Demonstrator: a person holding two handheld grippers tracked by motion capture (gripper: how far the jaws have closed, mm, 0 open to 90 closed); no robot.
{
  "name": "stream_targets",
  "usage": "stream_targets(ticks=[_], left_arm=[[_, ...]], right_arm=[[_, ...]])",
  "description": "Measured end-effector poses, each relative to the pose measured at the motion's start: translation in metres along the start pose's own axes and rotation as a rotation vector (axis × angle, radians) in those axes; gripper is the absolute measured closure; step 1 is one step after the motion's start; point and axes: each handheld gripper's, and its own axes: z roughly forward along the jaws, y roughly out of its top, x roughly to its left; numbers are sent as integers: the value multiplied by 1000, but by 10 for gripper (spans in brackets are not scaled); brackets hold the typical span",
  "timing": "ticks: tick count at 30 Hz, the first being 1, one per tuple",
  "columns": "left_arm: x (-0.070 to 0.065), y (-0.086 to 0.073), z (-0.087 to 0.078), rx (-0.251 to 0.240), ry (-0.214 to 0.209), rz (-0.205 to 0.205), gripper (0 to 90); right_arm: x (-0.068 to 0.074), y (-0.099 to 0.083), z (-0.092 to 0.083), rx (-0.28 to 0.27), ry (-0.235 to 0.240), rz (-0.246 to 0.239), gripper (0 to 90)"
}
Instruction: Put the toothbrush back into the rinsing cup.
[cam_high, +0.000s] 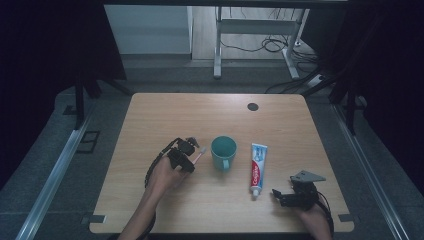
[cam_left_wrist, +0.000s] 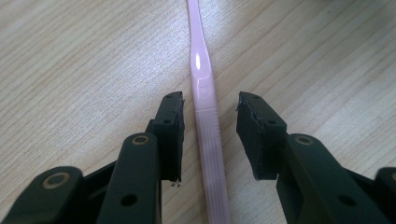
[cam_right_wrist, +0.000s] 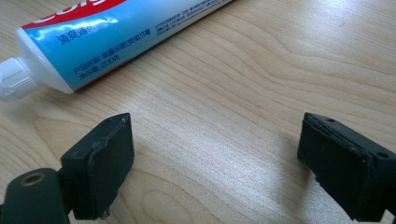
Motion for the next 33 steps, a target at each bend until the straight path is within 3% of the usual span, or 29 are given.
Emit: stream_targets(ticks=[5, 17, 25, 33], left_arm=[[1, 9, 2, 62, 9, -8, 622], [0, 20, 8, 159, 40, -10, 675], [3, 19, 8, 163, 27, -23, 772], [5, 18, 7, 156, 14, -31, 790]], right_arm=[[0, 0, 0, 0, 0, 0, 103], [0, 0, 0, -1, 0, 1, 103], [0, 0, 0, 0, 0, 1, 103], [0, 0, 0, -1, 0, 1, 103]])
